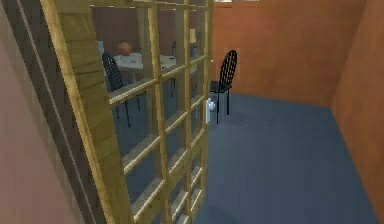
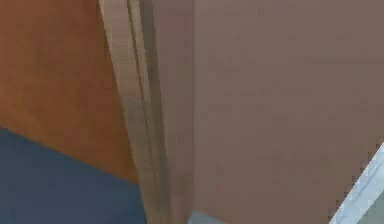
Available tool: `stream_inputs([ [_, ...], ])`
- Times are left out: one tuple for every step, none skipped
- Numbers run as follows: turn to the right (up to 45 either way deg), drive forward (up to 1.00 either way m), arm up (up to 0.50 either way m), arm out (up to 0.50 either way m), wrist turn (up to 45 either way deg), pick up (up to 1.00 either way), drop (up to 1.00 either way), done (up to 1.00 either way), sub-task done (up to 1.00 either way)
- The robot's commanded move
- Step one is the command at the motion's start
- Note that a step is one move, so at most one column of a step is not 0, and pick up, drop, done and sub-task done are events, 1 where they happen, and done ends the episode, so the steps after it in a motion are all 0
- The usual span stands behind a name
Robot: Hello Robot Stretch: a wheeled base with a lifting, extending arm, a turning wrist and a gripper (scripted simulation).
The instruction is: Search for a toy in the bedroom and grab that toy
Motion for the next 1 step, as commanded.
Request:
stream_inputs([
  [21.0,0.0,0.0,0.0,0.0,0.0,0.0,0.0,0.0],
])
